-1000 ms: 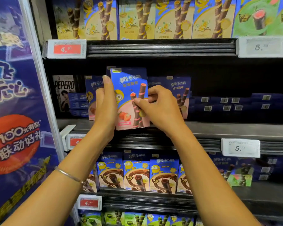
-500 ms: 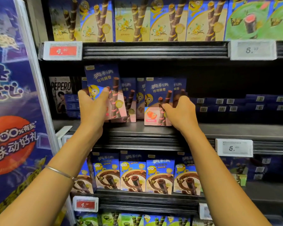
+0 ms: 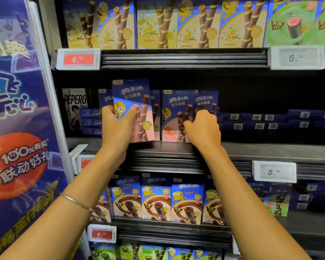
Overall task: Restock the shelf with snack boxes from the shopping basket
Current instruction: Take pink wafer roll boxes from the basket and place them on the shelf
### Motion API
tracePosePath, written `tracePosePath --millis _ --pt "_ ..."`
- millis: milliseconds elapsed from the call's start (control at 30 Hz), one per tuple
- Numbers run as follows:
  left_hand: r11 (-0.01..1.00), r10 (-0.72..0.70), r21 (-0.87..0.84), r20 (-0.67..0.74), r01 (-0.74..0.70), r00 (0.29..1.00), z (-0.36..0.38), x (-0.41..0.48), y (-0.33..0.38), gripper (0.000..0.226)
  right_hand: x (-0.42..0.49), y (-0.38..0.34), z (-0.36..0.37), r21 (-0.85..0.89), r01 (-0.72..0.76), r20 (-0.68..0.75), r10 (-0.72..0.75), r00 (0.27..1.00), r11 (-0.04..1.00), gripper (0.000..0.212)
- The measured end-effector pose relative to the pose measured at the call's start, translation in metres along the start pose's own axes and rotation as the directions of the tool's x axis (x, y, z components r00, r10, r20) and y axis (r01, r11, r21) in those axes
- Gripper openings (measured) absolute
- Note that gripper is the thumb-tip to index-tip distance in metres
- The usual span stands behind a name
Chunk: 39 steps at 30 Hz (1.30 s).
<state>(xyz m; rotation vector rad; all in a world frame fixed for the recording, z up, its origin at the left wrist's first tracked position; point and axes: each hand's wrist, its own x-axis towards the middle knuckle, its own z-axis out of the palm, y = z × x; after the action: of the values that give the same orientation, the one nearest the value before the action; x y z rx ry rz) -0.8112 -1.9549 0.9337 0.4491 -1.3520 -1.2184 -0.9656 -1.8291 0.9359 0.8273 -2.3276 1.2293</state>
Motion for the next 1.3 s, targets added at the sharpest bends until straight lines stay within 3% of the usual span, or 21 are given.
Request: tracePosePath --millis 333,400,467,567,667,900,1000,1133,1300 --pt "0.999 0.0 0.05 0.109 -0.005 0.994 0.009 -0.012 -0.009 0.032 -0.001 -0.004 0.003 0.005 -0.002 0.006 0.002 1.0 1.0 0.026" --pt "0.999 -0.011 0.044 0.114 0.006 0.993 0.011 -0.013 -0.008 0.034 -0.006 -0.002 -0.004 0.072 -0.026 -0.029 0.028 0.999 0.997 0.034" --pt "0.999 -0.012 0.038 0.112 0.008 0.994 0.013 -0.015 -0.007 0.034 -0.013 -0.004 -0.014 0.245 -0.019 -0.067 0.036 0.997 0.969 0.042" --pt "1.0 -0.009 0.021 0.139 0.006 0.99 0.024 -0.022 -0.006 0.029 -0.024 -0.014 -0.03 0.479 0.046 0.019 -0.063 0.998 0.877 0.042" --pt "1.0 -0.005 -0.015 0.181 0.008 0.983 0.042 -0.032 -0.002 0.029 -0.029 -0.021 -0.037 0.474 0.058 0.133 -0.137 0.982 0.879 0.041" --pt "1.0 0.0 -0.014 0.274 0.004 0.962 0.065 -0.043 0.0 0.026 -0.019 0.003 -0.053 0.505 0.034 0.109 -0.103 0.989 0.862 0.033" --pt "0.996 0.067 0.041 0.221 -0.078 0.973 0.055 -0.034 -0.001 0.028 -0.008 0.022 -0.063 0.477 0.021 0.061 -0.057 0.996 0.879 0.03" --pt "0.988 0.152 0.041 0.001 -0.152 0.988 0.033 -0.014 0.001 0.03 0.01 0.043 -0.07 0.456 -0.049 0.043 0.033 0.999 0.889 0.032" --pt "0.975 0.197 0.128 -0.138 -0.18 0.971 0.012 0.008 0.003 0.055 0.022 0.064 -0.065 0.329 -0.095 0.017 0.095 0.995 0.939 0.026"
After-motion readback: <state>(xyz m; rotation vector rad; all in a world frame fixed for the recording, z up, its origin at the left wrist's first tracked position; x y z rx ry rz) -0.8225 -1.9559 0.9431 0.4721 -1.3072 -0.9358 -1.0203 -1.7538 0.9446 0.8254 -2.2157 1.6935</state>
